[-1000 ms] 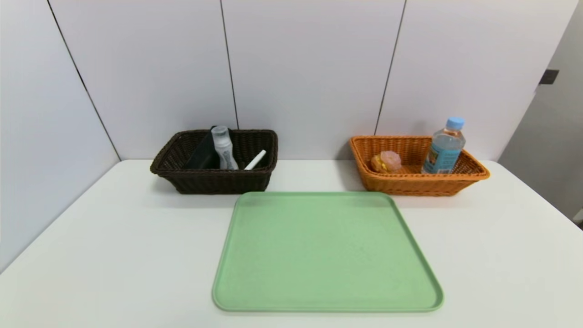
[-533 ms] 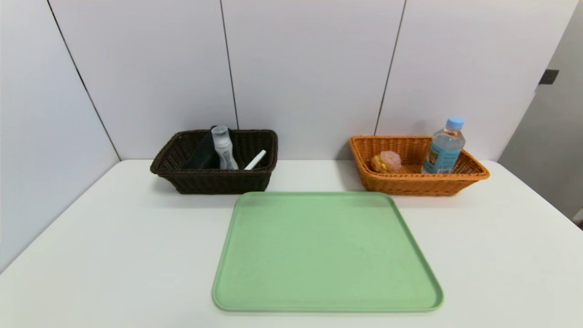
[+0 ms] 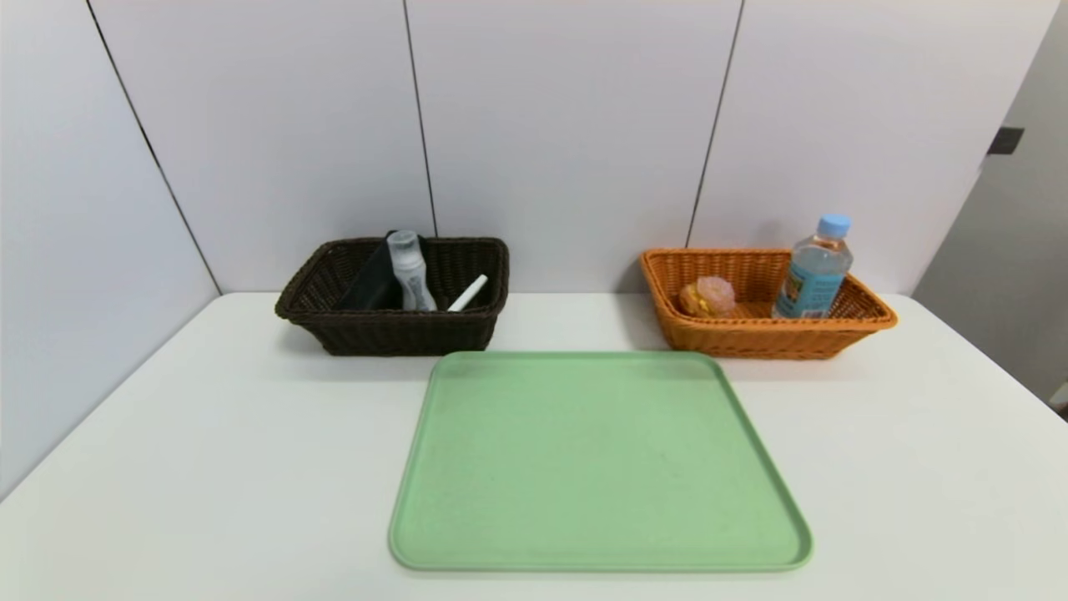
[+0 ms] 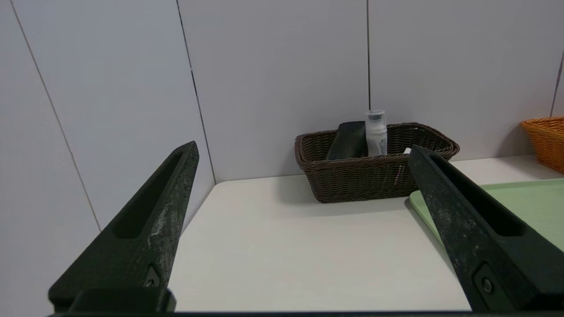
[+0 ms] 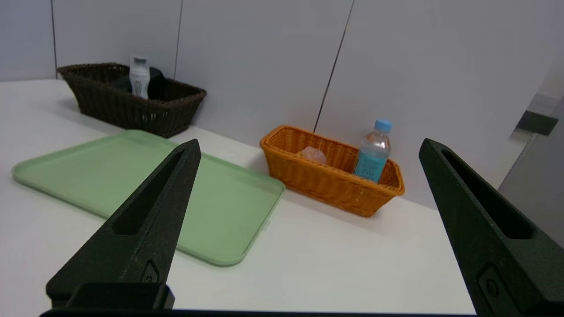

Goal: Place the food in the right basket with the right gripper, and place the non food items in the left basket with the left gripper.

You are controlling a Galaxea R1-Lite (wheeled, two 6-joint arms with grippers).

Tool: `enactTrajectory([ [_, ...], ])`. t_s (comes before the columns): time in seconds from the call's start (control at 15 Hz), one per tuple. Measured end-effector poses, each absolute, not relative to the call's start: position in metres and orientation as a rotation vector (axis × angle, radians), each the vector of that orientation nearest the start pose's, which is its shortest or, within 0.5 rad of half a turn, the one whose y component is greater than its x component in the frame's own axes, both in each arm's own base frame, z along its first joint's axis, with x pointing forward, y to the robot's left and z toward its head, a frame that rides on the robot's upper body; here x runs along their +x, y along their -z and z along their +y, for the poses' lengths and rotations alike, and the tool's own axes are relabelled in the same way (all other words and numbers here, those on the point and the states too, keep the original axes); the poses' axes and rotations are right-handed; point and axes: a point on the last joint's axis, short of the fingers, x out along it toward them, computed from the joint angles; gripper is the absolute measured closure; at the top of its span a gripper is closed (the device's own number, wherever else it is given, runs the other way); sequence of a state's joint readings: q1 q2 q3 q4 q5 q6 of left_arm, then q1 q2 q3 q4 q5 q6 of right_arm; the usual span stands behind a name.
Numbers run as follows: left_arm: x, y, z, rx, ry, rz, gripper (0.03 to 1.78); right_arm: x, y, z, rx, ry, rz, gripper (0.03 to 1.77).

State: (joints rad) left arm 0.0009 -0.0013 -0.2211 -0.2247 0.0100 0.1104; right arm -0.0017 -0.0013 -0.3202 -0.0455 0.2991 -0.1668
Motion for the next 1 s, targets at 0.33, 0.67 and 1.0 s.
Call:
enactTrajectory([
  [0.33,-0.048,-0.148,0.0,0.111,-0.035,-0.453,0.12,-0.053,-0.152,0.006,-0.223,-0.245,-0.43,0.09],
  [0.67,-0.034,-0.122,0.0,0.112,-0.03,-0.431,0.12,-0.042,-0.134,0.006,-0.217,-0.251,-0.366,0.09],
  [1.0,-0.029,-0.11,0.0,0.097,-0.026,-0.34,0.12,-0.027,-0.1,0.006,-0.217,-0.234,-0.246,0.09],
])
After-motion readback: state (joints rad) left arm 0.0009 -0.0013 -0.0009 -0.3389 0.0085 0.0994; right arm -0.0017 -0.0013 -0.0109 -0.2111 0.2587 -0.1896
